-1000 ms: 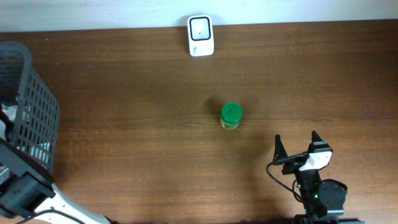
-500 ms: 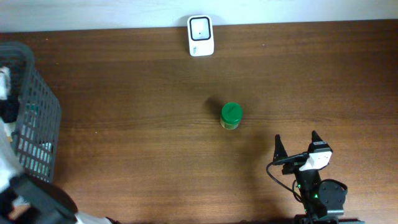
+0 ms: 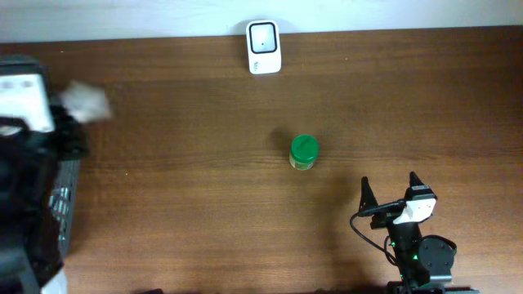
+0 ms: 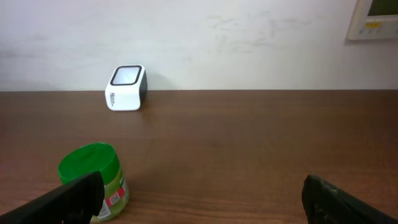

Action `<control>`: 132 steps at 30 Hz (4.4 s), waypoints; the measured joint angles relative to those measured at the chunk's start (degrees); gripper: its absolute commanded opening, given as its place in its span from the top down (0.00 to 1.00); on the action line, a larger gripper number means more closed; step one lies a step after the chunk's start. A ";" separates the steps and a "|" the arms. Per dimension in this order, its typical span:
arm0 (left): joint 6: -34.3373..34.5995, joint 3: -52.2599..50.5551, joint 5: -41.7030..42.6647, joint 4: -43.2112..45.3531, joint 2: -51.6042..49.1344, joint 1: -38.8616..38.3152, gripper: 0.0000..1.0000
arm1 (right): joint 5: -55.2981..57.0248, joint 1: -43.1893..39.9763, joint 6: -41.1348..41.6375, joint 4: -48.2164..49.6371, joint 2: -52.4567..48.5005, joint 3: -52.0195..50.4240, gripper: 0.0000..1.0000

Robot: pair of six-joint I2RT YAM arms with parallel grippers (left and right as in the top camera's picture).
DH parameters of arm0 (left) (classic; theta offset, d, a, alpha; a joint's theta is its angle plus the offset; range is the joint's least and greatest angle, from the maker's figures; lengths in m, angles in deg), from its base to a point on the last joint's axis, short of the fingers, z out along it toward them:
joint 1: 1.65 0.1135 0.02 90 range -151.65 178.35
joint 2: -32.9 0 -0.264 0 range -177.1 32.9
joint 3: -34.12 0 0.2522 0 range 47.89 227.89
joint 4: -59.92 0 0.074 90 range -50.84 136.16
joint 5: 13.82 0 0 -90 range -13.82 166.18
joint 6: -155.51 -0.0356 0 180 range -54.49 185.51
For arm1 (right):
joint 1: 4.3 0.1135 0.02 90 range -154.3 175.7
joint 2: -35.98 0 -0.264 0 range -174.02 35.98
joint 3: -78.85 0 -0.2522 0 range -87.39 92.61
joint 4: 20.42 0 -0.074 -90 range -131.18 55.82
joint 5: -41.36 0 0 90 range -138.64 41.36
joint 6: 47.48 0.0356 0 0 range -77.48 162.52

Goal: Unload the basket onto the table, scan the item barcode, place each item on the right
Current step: 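Lay the conditioner tube on the table left of the jar, then grasp the green-and-white packet in the basket and lay it left of the tube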

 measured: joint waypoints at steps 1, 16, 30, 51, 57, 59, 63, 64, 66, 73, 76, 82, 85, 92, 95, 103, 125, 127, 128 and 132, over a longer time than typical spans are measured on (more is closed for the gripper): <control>0.15 0.02 0.39 -2.47 -1.36 -2.75 0.82 | -0.02 0.00 0.00 0.02 0.00 0.00 0.02; -0.87 -0.61 -1.29 -1.86 -26.88 -21.31 0.18 | -0.02 0.02 0.02 0.02 0.00 0.00 0.02; -6.32 -0.72 -13.99 16.15 -51.28 -11.10 0.07 | -0.02 0.00 0.00 0.02 0.00 0.00 0.02; -12.22 -0.11 0.28 21.00 -64.26 -9.33 0.77 | 0.00 0.00 0.00 0.02 0.00 0.00 0.02; -4.09 0.68 1.09 14.64 -63.17 -12.02 0.83 | 0.00 0.00 0.00 0.02 0.00 0.00 0.02; -2.08 0.68 3.37 10.80 -62.31 -14.01 0.89 | 0.00 0.00 0.00 0.02 0.00 0.00 0.02; 8.50 0.50 11.43 1.90 -61.44 -21.38 0.86 | -0.02 0.00 0.00 0.02 0.00 0.00 0.02; 10.56 0.46 12.52 0.61 -61.42 -23.08 0.86 | 0.00 0.00 -0.02 0.02 0.00 0.00 0.02; 15.85 0.46 14.16 -1.09 -61.42 -28.72 0.83 | 0.00 0.00 -0.04 0.02 0.00 0.00 0.02; 22.32 0.17 12.37 -0.57 -61.42 -38.99 0.50 | -0.02 0.00 0.00 0.02 0.00 0.00 0.02; 24.28 0.13 11.30 0.70 -61.42 -38.60 0.14 | -0.02 0.00 -0.02 0.02 0.00 0.00 0.02; 24.52 1.20 8.83 -1.40 -60.92 -38.34 0.01 | 0.00 0.00 0.02 0.02 0.00 0.00 0.02; 24.09 6.16 4.09 -4.22 -57.40 -38.32 0.01 | 0.00 0.00 0.00 0.02 0.00 0.00 0.02; 19.08 21.29 1.22 -7.37 -40.76 -29.44 0.07 | -0.02 0.00 -0.02 0.02 0.00 0.00 0.02; 18.27 24.41 0.90 -8.66 -33.66 -19.58 0.11 | -0.02 0.00 -0.02 0.02 0.00 0.00 0.02; 23.47 24.87 -6.47 -16.06 -22.40 19.71 0.08 | -0.22 0.00 0.02 0.02 0.00 0.00 0.02; -10.54 -9.18 -7.98 13.70 -38.40 37.00 0.01 | -0.20 0.00 0.00 0.02 0.00 0.00 0.02; -12.66 -9.31 -7.91 16.48 -41.09 37.00 0.01 | -0.20 0.00 0.00 0.02 0.00 0.00 0.01; -13.33 -9.35 -7.93 17.84 -42.58 37.00 0.01 | -0.20 0.00 0.00 0.02 0.00 0.00 0.02; -17.62 -9.46 -7.96 22.23 -47.65 37.00 0.00 | -0.20 0.00 0.02 0.02 0.00 0.00 0.02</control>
